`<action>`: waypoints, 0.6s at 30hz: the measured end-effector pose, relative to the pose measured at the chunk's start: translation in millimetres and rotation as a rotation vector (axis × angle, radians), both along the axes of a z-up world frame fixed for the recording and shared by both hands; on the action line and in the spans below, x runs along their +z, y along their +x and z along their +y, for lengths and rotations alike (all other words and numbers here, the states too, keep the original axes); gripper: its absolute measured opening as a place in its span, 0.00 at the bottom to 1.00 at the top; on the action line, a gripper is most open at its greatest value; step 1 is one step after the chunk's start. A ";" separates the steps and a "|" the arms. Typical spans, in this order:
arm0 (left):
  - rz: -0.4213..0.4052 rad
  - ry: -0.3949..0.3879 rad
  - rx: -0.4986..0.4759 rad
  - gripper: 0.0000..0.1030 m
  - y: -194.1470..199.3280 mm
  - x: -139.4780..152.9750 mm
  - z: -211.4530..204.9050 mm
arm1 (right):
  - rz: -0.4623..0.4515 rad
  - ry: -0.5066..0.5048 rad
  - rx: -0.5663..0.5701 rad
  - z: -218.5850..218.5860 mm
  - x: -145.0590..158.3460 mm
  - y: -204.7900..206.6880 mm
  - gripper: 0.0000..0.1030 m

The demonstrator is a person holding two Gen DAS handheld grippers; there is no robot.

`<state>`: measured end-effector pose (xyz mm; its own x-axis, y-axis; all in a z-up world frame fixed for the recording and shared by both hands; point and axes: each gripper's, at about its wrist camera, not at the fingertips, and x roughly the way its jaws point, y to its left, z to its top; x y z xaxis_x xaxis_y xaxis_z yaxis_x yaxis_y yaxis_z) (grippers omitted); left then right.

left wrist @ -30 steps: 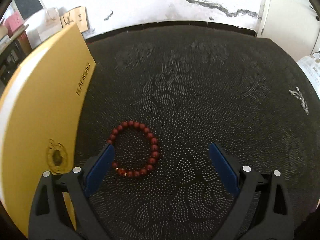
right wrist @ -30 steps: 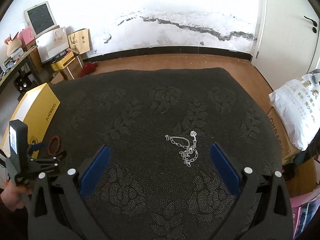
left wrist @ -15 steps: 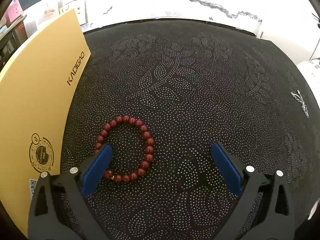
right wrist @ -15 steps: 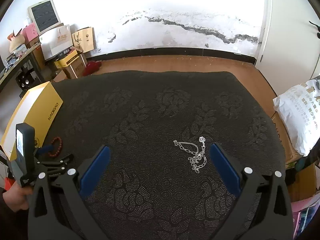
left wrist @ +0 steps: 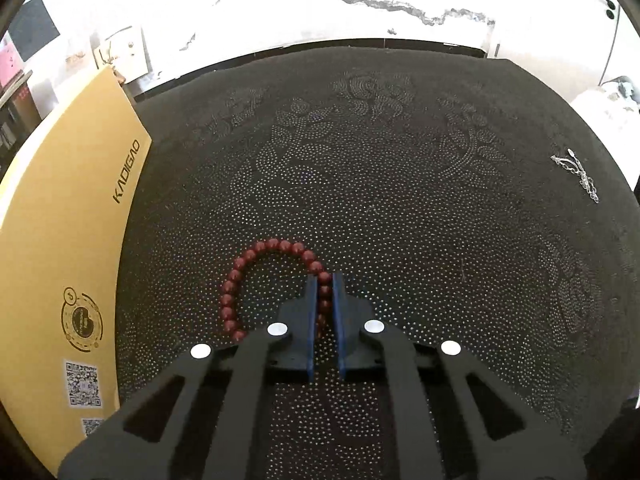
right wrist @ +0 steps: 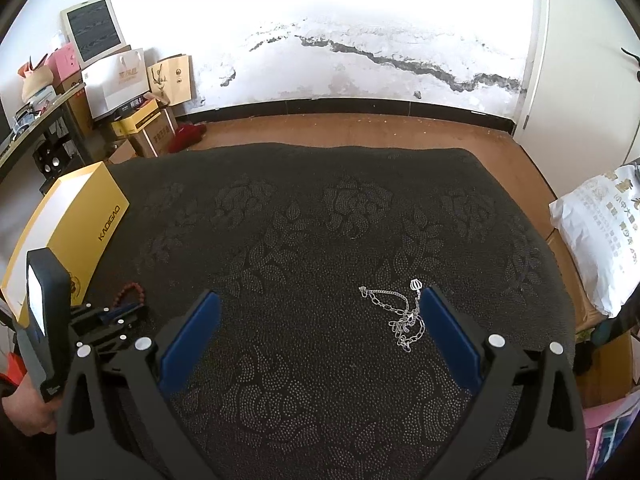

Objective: Organize jewelry
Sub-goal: 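Lower the left tool onto the red bead bracelet and close on it, then grasp the silver chain necklace with the right tool while the left holds the bracelet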

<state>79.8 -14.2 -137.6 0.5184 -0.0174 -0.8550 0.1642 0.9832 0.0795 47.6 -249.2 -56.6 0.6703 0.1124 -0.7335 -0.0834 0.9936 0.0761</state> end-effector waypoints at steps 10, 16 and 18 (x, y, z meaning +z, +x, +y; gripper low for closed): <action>-0.034 0.025 -0.006 0.07 -2.7 29.5 -11.1 | 0.001 -0.004 -0.015 -10.4 -1.5 -1.0 0.93; -0.093 -0.019 -0.029 0.07 -4.7 69.6 -27.6 | 0.053 -0.015 -0.073 -36.8 -22.8 -2.7 0.93; -0.105 -0.038 -0.042 0.07 -5.2 79.5 -35.8 | 0.080 -0.028 -0.087 -44.3 -33.4 -2.0 0.93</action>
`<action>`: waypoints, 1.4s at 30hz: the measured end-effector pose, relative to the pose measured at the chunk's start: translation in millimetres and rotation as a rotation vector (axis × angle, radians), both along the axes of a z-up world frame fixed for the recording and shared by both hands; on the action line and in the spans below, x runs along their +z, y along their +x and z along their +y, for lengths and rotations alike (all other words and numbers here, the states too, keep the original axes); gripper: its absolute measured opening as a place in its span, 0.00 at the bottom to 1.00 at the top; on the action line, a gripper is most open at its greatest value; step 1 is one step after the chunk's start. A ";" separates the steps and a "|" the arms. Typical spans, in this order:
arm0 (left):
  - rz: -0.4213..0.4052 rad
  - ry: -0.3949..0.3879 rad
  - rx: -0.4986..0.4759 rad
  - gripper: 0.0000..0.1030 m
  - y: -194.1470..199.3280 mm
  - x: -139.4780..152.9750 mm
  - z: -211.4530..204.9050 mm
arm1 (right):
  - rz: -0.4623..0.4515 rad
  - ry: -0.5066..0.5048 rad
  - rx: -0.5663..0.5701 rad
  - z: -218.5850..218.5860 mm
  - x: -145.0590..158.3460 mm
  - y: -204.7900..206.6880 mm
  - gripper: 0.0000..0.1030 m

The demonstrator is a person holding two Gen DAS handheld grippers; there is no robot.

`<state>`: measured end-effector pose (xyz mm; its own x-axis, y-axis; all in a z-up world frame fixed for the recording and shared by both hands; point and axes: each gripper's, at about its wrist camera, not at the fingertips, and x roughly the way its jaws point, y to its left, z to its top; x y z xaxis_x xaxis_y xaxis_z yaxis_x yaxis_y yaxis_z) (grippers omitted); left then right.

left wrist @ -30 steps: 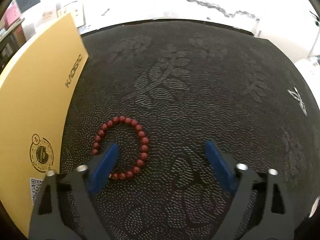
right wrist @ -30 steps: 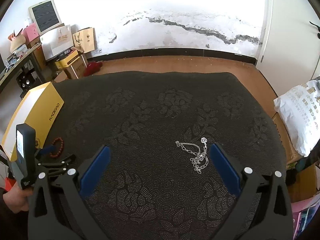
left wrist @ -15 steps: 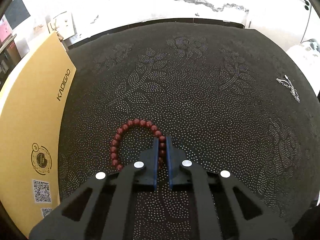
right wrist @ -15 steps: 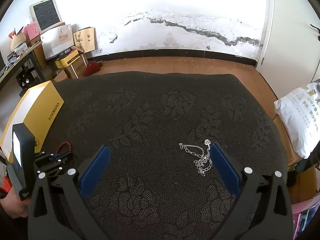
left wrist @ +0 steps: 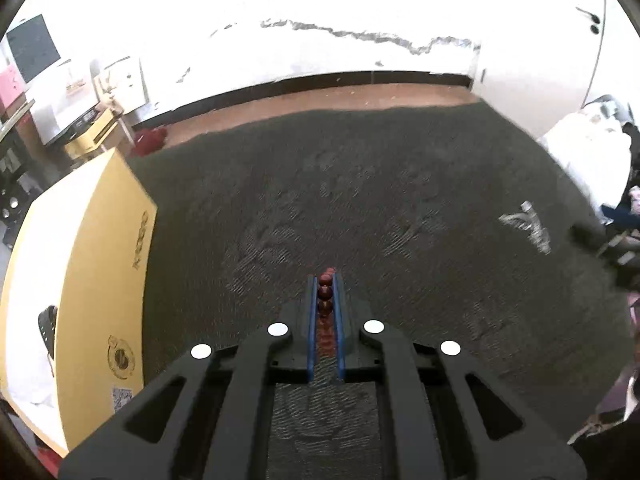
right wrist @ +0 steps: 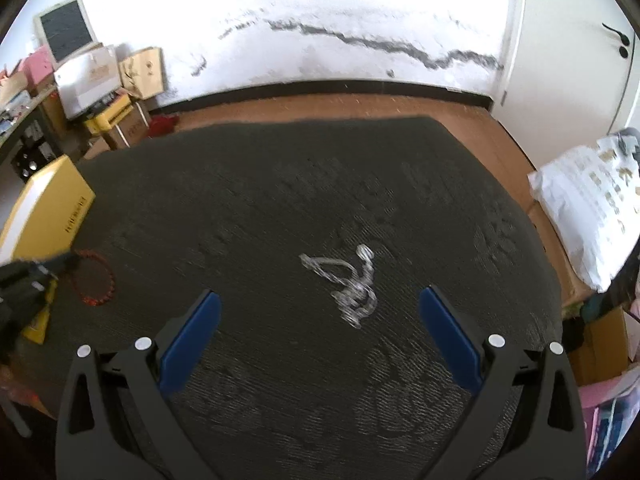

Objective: Organize jewelry
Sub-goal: 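Grasp the silver chain necklace with the right tool while the left holds the bracelet, then carry the bracelet and chain over the yellow box with both tools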

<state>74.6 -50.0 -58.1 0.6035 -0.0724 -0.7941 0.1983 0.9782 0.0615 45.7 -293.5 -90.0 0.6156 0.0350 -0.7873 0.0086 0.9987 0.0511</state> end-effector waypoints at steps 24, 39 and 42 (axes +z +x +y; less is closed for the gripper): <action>-0.007 -0.056 -0.023 0.07 5.5 19.4 -7.0 | 0.135 -0.030 -0.023 -19.5 -81.6 39.1 0.85; 0.001 -0.058 0.000 0.07 5.4 17.7 5.9 | 0.102 -0.019 0.010 -1.3 -60.6 46.0 0.07; -0.003 -0.059 0.005 0.07 5.8 19.5 7.9 | 0.072 -0.001 0.019 2.8 -41.0 44.3 0.07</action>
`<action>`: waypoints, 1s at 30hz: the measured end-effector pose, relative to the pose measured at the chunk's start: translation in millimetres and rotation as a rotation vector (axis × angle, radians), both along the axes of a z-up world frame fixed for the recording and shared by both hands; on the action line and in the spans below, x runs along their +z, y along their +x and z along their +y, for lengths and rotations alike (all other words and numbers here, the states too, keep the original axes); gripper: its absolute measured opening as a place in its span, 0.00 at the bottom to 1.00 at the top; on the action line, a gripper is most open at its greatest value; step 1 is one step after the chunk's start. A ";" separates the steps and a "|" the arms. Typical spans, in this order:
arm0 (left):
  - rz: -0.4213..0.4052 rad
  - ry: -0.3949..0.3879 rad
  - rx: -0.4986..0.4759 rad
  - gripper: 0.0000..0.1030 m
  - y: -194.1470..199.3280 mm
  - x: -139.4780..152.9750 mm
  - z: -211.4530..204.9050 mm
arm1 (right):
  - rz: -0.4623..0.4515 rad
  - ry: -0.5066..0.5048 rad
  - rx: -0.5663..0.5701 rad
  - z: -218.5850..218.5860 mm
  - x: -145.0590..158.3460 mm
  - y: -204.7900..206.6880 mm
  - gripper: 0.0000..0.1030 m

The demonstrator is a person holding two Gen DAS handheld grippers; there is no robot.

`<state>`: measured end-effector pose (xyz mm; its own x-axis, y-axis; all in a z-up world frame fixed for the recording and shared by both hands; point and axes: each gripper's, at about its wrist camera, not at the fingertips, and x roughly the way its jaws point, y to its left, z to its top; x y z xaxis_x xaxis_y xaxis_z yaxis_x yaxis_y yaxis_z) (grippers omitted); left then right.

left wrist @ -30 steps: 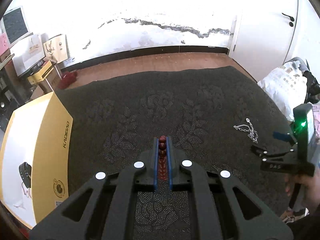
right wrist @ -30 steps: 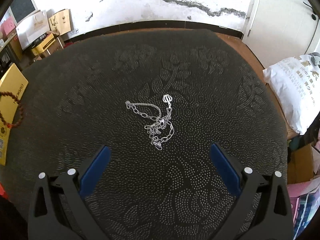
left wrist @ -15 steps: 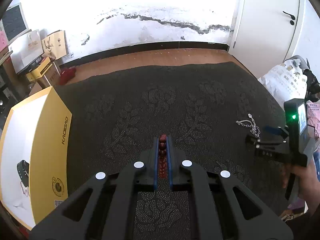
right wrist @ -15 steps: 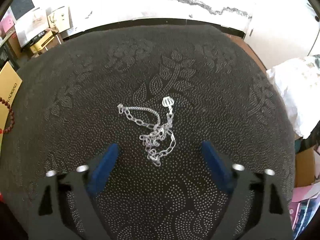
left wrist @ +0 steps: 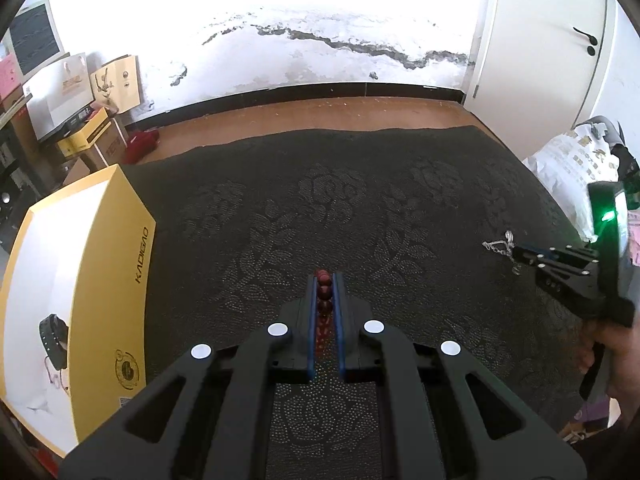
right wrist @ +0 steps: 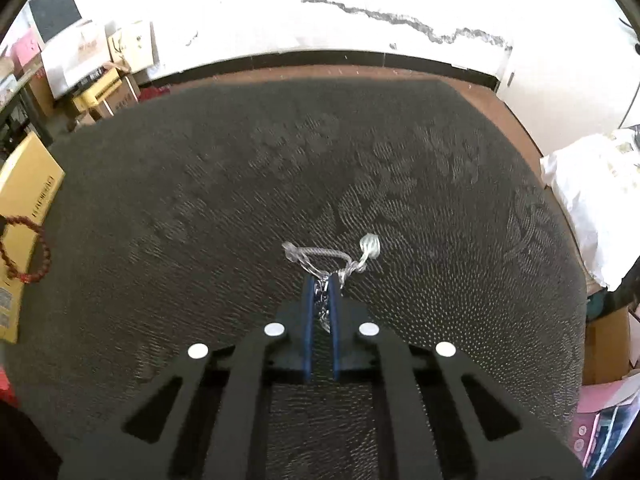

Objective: Organize jewelry
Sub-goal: 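Carry the bracelet and chain over the yellow box with both tools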

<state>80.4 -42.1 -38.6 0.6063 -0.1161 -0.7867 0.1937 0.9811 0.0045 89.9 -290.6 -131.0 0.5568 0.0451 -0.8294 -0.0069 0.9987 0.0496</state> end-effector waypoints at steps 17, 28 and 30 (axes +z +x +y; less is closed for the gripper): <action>-0.034 -0.029 0.081 0.07 -4.7 38.7 45.0 | -0.199 0.079 0.147 93.5 130.8 -21.0 0.07; -0.083 -0.064 0.208 0.07 -13.6 79.6 124.4 | -0.256 0.101 0.302 197.7 177.7 -20.5 0.07; -0.090 -0.077 0.229 0.07 -15.7 85.2 139.6 | -0.266 0.117 0.331 218.7 183.5 -20.3 0.07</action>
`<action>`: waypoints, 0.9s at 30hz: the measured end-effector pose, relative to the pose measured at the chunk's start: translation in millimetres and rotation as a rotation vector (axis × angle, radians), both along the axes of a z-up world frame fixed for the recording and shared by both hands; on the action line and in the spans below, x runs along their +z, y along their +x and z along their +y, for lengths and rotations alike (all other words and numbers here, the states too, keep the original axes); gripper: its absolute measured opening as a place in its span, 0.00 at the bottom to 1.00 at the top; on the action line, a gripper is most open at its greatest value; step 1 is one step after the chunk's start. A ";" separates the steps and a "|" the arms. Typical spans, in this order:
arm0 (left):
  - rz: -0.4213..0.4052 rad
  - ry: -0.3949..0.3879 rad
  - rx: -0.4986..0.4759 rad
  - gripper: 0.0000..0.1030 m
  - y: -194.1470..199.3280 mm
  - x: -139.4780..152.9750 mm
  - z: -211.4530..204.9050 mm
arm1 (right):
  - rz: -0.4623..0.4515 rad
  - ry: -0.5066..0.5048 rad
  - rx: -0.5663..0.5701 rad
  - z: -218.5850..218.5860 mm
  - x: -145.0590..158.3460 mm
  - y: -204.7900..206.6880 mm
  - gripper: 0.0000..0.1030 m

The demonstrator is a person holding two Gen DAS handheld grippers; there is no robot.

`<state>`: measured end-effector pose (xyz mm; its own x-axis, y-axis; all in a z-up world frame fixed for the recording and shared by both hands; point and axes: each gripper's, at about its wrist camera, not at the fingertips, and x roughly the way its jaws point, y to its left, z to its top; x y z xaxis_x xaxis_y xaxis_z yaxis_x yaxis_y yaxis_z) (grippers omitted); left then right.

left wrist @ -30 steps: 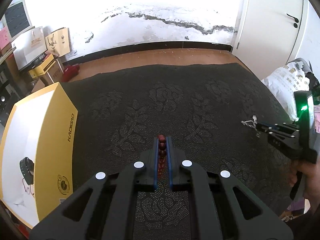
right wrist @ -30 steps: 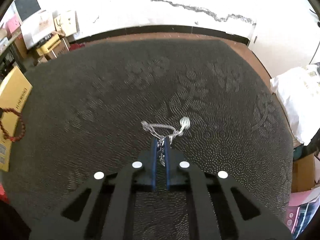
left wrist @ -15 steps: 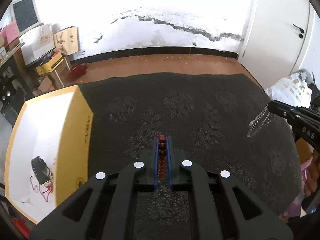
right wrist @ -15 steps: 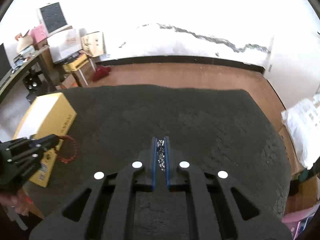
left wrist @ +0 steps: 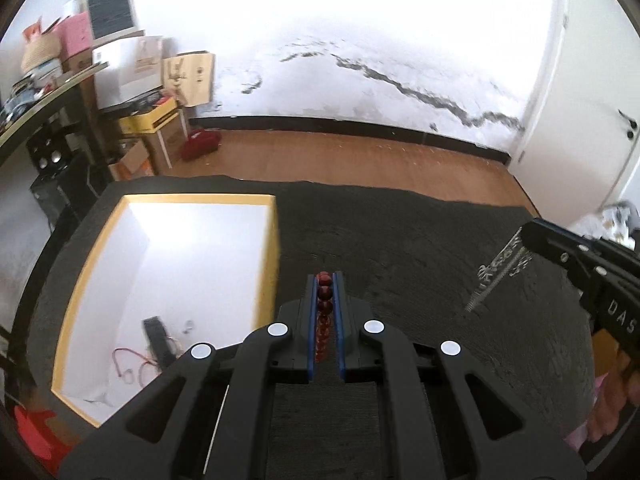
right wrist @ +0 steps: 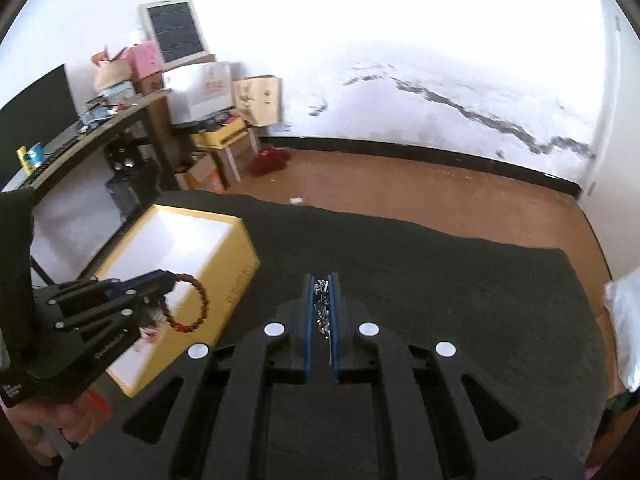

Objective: Organize jewelry
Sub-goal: 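Carry the bracelet and chain over the yellow box with both tools, then lower the bracelet into the box and open the left tool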

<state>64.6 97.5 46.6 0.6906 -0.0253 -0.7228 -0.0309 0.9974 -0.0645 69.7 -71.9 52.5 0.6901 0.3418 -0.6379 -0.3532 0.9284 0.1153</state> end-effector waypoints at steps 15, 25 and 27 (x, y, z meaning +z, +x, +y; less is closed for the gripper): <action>-0.044 0.016 0.178 0.07 -32.1 19.4 123.7 | -0.041 0.033 0.228 160.0 34.3 -8.2 0.07; -0.003 0.014 0.272 0.07 -43.9 -6.4 188.2 | 0.011 -0.005 0.300 227.2 4.4 -5.5 0.07; 0.011 0.014 0.275 0.07 -42.9 -14.2 195.3 | 0.024 -0.013 0.303 233.0 -4.5 -3.7 0.07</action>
<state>21.7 292.8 32.4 0.6619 0.1724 -0.7295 -0.3017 0.9521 -0.0488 66.0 161.0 48.0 0.5429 0.5213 -0.6584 -0.6113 0.7829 0.1158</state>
